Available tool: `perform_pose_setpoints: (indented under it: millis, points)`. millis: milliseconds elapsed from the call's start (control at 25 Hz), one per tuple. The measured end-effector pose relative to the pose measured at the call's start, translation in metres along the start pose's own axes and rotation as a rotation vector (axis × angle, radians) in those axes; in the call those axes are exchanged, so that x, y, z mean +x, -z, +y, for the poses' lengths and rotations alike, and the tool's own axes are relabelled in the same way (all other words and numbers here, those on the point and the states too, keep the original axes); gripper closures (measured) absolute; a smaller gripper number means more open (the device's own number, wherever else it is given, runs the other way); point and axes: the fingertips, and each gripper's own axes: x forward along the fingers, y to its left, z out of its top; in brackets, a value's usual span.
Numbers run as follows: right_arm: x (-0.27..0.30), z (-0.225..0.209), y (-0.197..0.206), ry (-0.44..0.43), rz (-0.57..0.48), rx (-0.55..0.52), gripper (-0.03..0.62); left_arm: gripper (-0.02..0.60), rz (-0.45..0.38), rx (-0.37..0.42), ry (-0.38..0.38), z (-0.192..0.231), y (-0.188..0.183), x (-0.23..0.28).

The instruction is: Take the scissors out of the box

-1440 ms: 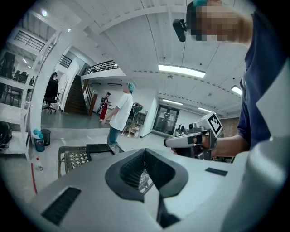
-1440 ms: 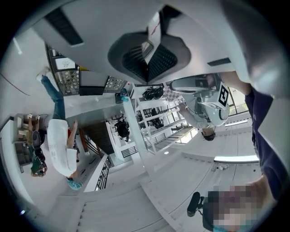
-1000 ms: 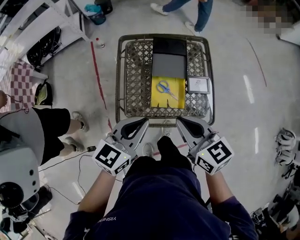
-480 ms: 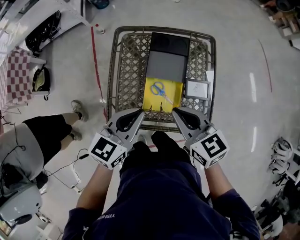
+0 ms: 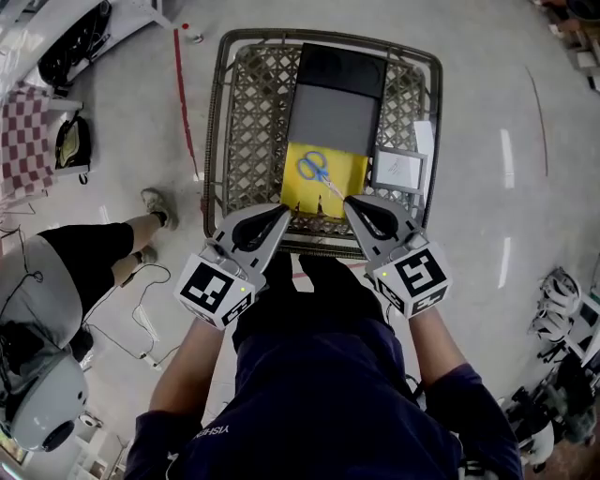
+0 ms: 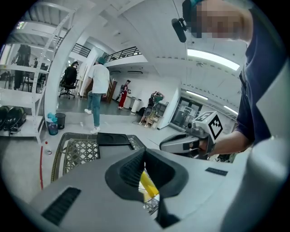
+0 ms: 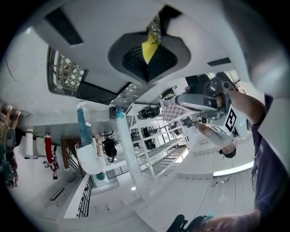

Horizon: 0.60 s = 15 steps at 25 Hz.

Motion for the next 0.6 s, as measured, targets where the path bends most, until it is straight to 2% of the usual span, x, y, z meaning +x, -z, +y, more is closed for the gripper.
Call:
perform_pose_setpoints:
  millis: [320, 600]
  points:
    - [0.032, -0.014, 0.036, 0.057, 0.100, -0.011, 0.576, 0.558, 0.033, -0.027, 0.036, 0.015, 0.022, 0.000]
    - [0.066, -0.038, 0.083, 0.121, 0.241, -0.058, 0.576, 0.558, 0.066, -0.055, 0.071, 0.036, 0.035, 0.001]
